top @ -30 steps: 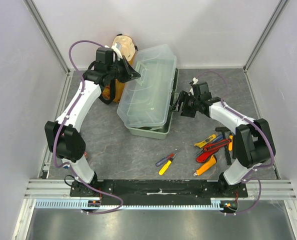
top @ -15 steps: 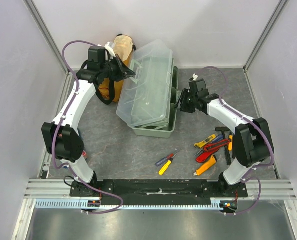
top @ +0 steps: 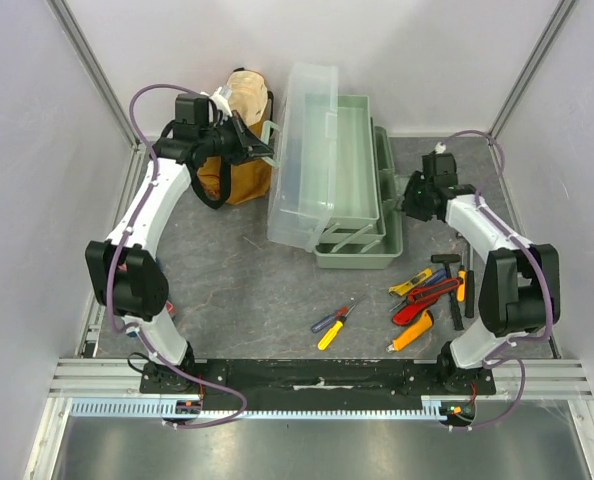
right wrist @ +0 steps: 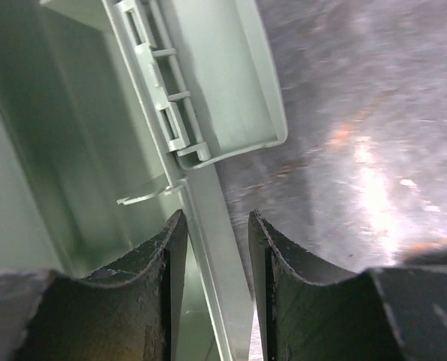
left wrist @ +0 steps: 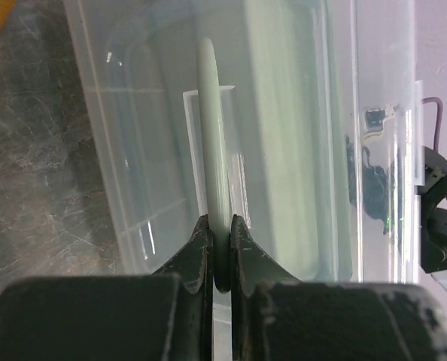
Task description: Pack the tool kit
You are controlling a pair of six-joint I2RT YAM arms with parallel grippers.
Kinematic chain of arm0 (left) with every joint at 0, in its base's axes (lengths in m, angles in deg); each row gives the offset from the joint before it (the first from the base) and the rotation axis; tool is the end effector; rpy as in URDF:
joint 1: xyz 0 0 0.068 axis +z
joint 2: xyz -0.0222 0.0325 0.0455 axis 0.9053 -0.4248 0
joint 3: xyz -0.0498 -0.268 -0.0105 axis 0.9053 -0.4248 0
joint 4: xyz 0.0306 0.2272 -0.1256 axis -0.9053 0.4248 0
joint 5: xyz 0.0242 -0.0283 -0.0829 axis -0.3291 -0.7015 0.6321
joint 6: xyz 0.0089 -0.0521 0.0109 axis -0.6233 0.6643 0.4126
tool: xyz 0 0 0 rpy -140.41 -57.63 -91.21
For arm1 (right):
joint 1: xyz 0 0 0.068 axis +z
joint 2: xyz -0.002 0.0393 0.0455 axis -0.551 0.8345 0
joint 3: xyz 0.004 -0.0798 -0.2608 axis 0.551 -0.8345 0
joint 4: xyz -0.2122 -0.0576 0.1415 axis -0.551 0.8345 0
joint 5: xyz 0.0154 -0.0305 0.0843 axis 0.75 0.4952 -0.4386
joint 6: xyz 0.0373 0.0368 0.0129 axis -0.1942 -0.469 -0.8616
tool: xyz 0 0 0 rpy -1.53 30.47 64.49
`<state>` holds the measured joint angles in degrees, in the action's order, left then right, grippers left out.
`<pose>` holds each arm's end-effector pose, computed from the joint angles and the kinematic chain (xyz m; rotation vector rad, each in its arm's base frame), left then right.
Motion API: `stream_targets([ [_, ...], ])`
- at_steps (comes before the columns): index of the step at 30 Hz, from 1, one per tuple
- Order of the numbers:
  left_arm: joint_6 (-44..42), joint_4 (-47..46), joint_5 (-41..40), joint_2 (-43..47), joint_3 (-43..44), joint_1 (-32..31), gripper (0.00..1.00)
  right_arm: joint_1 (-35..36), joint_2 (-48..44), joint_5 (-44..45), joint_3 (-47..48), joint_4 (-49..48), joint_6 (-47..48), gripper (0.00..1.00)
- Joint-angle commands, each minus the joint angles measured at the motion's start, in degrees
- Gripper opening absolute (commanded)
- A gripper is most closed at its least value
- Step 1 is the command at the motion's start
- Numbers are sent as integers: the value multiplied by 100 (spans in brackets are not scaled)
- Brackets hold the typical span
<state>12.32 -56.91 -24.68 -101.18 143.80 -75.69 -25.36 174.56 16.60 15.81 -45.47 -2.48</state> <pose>0.3862 -0.0937 0.3786 -0.1131 2.1833 -1.0889 0.3496 0.0496 0.2377 0.4695 2.4082 0.2961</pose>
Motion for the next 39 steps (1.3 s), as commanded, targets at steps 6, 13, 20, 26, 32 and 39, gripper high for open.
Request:
stream_targets([
  [6, -509, -757, 1010, -68, 284, 37, 2, -1282, -413, 915, -280, 38, 567, 48],
  [13, -948, -494, 843, -279, 108, 37, 10, -1660, -536, 749, -324, -121, 664, 50],
  [20, -1221, -379, 632, -429, -138, 37, 32, -1862, -536, 502, -359, -209, 480, 51],
  [26, -1388, -414, 553, -508, -226, 46, 66, -1889, -484, 362, -420, -305, 401, 52],
  [32, -1327, -537, 675, -719, -270, 46, 67, -1889, -387, 10, -587, -516, 207, 52],
  [39, -1265, -643, 352, -930, -577, 37, 63, -1889, -202, -227, -684, -674, 110, 52],
])
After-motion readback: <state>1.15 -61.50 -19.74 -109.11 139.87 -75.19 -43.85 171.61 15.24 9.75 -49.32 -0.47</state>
